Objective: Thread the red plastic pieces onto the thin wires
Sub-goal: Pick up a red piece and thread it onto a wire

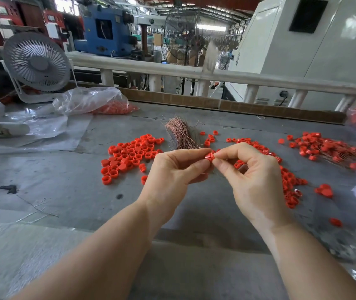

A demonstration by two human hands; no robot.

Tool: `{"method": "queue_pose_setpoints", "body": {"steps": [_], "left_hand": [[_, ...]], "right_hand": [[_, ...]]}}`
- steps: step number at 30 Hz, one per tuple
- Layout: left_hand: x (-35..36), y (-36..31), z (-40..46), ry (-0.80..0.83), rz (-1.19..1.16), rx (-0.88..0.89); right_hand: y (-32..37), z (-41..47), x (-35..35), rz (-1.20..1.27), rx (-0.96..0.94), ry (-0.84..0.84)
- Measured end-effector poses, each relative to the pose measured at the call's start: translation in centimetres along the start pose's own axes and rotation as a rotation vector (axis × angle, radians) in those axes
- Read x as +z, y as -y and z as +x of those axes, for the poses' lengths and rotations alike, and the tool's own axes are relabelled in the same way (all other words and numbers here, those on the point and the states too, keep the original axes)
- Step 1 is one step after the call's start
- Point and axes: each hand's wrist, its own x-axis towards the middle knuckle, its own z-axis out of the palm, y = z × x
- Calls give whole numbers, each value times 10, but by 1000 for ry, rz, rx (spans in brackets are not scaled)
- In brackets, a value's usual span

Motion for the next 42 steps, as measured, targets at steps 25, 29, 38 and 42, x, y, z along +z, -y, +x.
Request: {"method": "queue_pose_setpoints", "body": {"steps": [25,29,38,42], "left_hand": [[-1,1,2,-1,-96,1],[-1,1,2,-6,-102,15],[2,1,-1,-33,-31,79],[2,2,-1,-37,-46,75]], "right_hand": [[1,2,-1,4,-62,28],[2,2,-2,27,-52,22],[3,0,-1,-3,-50,-15],[4,-1,0,-32,-65,-15]]}}
